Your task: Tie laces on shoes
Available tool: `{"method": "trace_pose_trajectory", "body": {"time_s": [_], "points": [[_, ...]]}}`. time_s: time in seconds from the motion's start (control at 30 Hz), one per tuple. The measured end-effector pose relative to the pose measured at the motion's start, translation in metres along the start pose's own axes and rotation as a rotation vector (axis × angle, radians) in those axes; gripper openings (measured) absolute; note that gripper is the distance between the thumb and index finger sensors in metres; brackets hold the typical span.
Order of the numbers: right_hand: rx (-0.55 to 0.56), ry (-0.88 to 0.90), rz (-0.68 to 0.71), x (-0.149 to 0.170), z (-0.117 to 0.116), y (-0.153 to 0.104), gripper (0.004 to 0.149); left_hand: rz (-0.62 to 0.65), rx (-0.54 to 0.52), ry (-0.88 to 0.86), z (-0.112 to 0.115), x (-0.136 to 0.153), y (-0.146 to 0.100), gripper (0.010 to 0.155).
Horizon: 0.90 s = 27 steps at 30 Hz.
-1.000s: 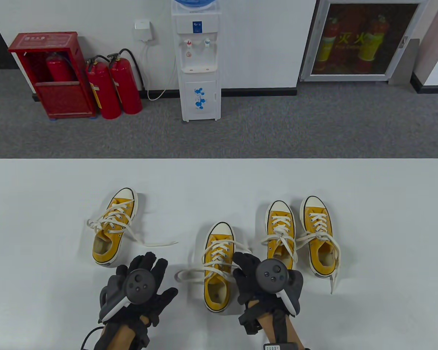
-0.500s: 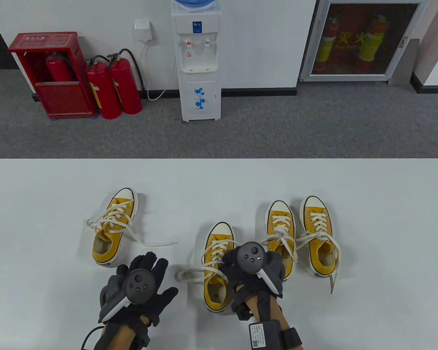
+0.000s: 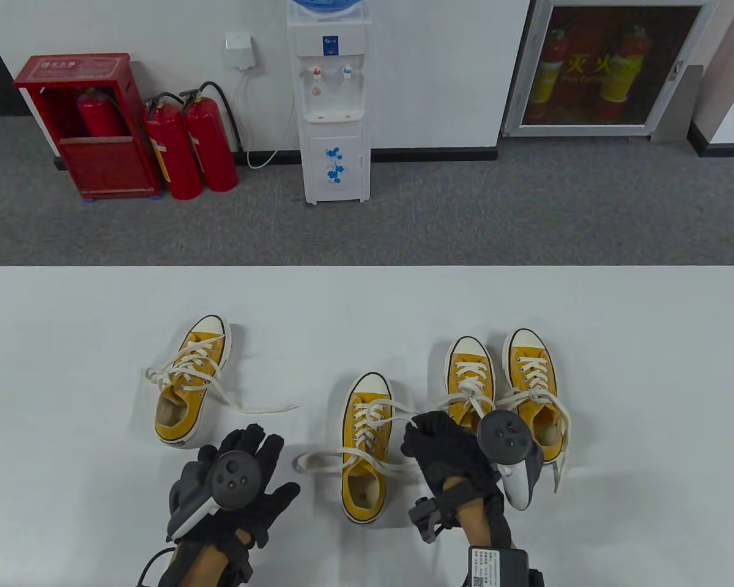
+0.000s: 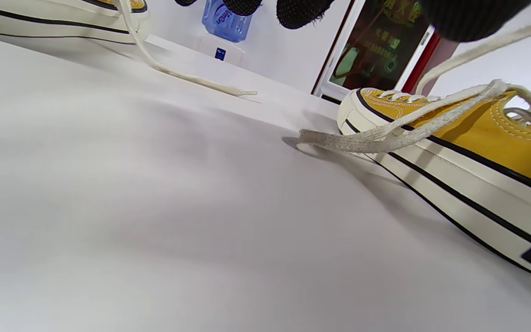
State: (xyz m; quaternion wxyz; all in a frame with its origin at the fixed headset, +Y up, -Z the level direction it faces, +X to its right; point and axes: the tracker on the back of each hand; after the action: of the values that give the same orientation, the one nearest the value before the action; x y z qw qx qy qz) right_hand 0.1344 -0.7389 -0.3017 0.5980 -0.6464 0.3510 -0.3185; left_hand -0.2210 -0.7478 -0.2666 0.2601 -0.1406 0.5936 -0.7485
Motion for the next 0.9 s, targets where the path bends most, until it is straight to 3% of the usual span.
{"method": "trace_pose_trajectory", "body": {"time_s": [0.27,0.67,0.73,0.9], "points": [[0.026,0.238,0.023,0.021,-0.006,-0.017,0.042,0.022,-0.008,-0.022,0.003,-0.002,-0.001,0.084],[0.020,0.183,0.033,0.021,-0.017,-0.015,0.041,0.131,-0.057,-0.165,0.015,-0.035,0.001,0.075],[0.024,0.188,0.032,0.021,-0.017,-0.015,0.040,0.119,-0.019,-0.146,0.016,-0.044,0.007,0.075],[0.013,0.215,0.007,0.026,-0.017,-0.013,0.041,0.079,0.096,-0.304,0.019,-0.065,0.032,0.071]]}}
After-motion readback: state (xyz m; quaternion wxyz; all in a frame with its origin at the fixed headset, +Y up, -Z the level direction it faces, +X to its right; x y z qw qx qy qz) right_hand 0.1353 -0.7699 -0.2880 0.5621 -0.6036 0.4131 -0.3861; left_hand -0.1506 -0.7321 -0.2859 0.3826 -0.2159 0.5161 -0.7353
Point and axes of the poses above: the tracker on the back of each hand, its own x axis roughly to the little-finger side, its own y axis roughly from the wrist to the fingertips, z = x × y, and after that the axes turned 14 degrees about -y, right-handed
